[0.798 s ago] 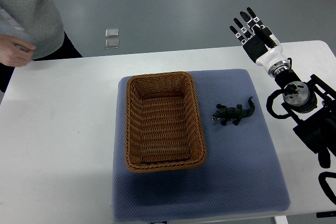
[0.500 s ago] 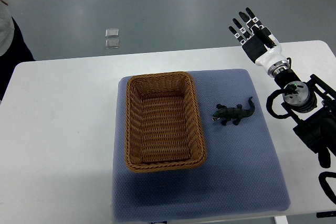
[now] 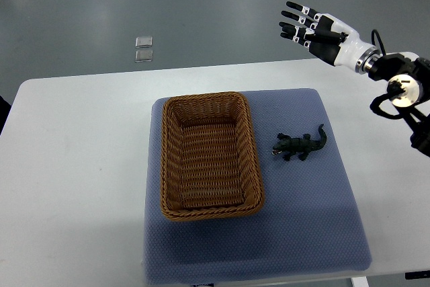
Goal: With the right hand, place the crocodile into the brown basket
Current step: 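Move the right hand forward above the dark green toy crocodile, then lower the right hand onto the crocodile and close its fingers around it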
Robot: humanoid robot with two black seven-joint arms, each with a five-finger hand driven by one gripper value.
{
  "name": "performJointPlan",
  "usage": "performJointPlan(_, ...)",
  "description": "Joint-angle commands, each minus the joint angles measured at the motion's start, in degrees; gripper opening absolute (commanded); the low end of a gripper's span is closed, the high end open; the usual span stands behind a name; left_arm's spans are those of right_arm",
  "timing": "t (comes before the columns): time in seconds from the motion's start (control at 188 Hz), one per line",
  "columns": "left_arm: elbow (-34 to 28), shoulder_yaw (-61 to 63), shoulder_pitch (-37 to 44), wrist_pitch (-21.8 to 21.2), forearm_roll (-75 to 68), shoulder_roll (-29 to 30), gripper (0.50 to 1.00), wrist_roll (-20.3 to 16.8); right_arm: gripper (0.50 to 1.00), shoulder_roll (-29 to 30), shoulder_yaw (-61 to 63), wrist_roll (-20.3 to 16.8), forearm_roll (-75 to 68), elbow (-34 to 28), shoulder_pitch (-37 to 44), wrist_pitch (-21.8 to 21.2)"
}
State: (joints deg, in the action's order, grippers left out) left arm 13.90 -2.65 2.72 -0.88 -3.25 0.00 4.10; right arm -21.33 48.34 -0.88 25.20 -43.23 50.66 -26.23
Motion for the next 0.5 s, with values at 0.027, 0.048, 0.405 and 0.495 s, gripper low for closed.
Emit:
performJointPlan(0.027, 0.16, 0.02, -0.08, 0.09, 0.0, 0.0, 1.0, 0.03, 0.928, -6.97, -11.69, -2.64, 12.59, -5.37, 8.49, -3.3)
performJointPlan(0.048, 0.16, 0.1, -0.08, 0.18, -0.09, 0.0, 1.0, 0.03, 0.928, -7.68, -13.97, -2.9, 14.35, -5.99, 10.34, -4.0)
performJointPlan(0.405, 0.42, 0.1, -0.17, 0.18, 0.0, 0.0, 1.0, 0.03, 0.928, -9.96, -42.27, -8.7, 20.94, -16.09, 29.5, -8.77)
performJointPlan(0.495, 0.51, 0.02, -0.17, 0.18, -0.09, 0.0, 1.0, 0.03, 0.928, -11.19, -45.96, -9.05, 24.45, -21.01, 29.93, -8.77)
